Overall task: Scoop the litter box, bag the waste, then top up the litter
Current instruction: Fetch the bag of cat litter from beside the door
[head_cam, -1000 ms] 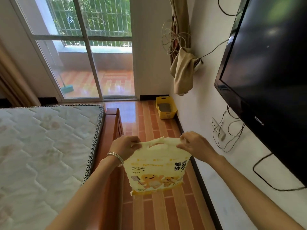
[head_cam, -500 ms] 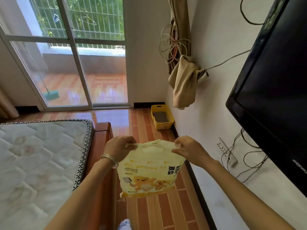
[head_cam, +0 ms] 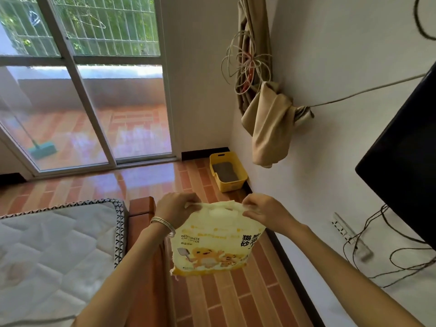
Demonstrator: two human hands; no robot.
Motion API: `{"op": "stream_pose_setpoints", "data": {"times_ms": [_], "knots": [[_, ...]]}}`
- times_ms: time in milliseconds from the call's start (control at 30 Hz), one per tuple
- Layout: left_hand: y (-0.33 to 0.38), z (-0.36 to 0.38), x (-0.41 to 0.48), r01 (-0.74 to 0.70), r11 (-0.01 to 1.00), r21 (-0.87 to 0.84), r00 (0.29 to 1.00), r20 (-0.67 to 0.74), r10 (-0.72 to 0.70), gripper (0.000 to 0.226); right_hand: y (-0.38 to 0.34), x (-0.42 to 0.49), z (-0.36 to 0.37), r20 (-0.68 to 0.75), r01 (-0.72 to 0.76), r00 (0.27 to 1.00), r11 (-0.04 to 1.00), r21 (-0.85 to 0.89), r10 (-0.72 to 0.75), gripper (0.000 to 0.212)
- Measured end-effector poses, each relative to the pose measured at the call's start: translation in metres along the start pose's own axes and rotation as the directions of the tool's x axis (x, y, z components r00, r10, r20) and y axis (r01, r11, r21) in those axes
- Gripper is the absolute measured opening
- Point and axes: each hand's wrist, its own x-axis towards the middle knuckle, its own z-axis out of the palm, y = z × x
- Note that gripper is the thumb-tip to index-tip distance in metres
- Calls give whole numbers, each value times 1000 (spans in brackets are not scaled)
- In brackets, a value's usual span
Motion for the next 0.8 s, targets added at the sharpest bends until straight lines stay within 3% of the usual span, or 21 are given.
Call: {"op": "stream_pose_setpoints", "data": {"times_ms": [300,800], "knots": [[-58,-4,78,49,999,5,998,-33,-48,13,13,97,20,-11,-20,1000,998,59,20,14],[-112,1,276,111,994,7,994,10,-111,14,107,302,9,-23,17,1000,993,121,-15,19]]}}
